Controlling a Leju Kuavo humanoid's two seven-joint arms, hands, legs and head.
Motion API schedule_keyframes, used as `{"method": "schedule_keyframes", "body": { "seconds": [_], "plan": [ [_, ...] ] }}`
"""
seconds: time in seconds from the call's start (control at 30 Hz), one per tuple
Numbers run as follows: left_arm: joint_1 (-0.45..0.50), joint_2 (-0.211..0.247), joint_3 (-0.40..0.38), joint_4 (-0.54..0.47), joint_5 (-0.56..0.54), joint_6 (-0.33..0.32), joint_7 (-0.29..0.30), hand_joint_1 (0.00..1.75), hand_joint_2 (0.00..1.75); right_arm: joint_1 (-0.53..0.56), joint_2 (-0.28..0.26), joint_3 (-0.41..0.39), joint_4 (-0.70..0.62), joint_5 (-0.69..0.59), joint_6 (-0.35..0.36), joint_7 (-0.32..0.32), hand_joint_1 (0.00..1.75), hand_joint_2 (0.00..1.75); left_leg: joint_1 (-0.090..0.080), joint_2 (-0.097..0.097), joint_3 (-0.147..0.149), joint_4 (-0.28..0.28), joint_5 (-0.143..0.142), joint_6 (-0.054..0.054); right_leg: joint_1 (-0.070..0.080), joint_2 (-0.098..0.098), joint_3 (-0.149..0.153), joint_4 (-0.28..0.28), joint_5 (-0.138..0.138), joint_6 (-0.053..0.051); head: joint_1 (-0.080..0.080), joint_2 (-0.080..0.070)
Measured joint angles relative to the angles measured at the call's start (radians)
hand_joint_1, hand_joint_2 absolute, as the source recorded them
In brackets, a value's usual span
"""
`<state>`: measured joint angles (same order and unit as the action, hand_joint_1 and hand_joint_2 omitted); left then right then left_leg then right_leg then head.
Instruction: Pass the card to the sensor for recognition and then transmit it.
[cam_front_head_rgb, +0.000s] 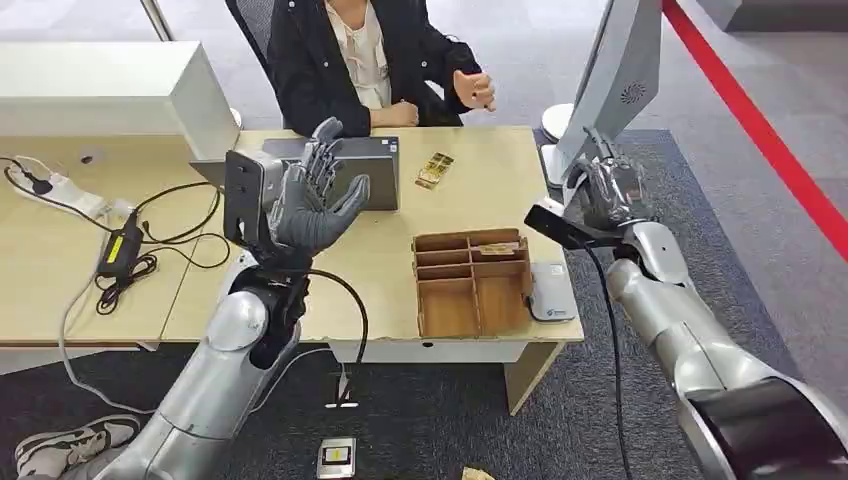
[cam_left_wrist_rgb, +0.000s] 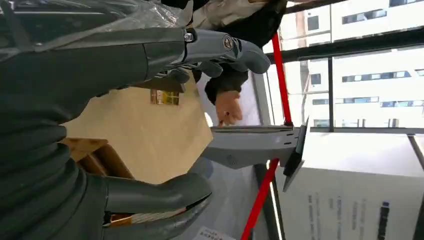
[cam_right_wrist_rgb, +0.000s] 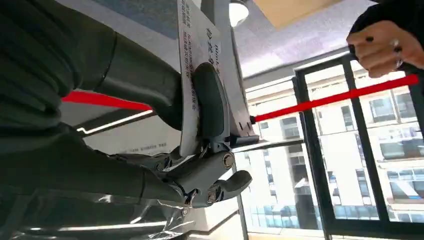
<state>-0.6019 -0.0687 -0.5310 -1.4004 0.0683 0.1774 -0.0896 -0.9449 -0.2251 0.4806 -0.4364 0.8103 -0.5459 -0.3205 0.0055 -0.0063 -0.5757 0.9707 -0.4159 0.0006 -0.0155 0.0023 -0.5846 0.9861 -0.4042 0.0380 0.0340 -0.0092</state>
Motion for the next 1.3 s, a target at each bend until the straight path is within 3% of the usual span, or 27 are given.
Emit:
{"method": "schedule_keyframes", "body": {
  "seconds": [0.33,0.9,1.3],
  "plan": [
    [0.008,0.011,0.000,-0.022,0.003,-0.011,0.000,0.00,1.75,0.097,-0.050,-0.002,-0.060,0.009,0.031,0.019,1.75,1.75,0.000,0.001,0.000,0.000,0.000,0.000,0.000,0.000,0.000,0.000,0.000,0.000,0.000,0.000],
    [0.032,0.022,0.000,-0.031,0.002,-0.037,-0.008,0.00,1.75,0.221,-0.056,0.005,-0.170,0.039,0.101,0.069,1.75,1.75,0.000,0.001,0.000,0.000,0.000,0.000,0.000,0.000,0.000,0.000,0.000,0.000,0.000,0.000],
    [0.041,0.023,0.000,-0.031,-0.002,-0.037,-0.013,0.00,1.75,0.286,-0.046,0.011,-0.195,0.031,0.117,0.069,1.75,1.75,0.000,0.001,0.000,0.000,0.000,0.000,0.000,0.000,0.000,0.000,0.000,0.000,0.000,0.000]
  ]
}}
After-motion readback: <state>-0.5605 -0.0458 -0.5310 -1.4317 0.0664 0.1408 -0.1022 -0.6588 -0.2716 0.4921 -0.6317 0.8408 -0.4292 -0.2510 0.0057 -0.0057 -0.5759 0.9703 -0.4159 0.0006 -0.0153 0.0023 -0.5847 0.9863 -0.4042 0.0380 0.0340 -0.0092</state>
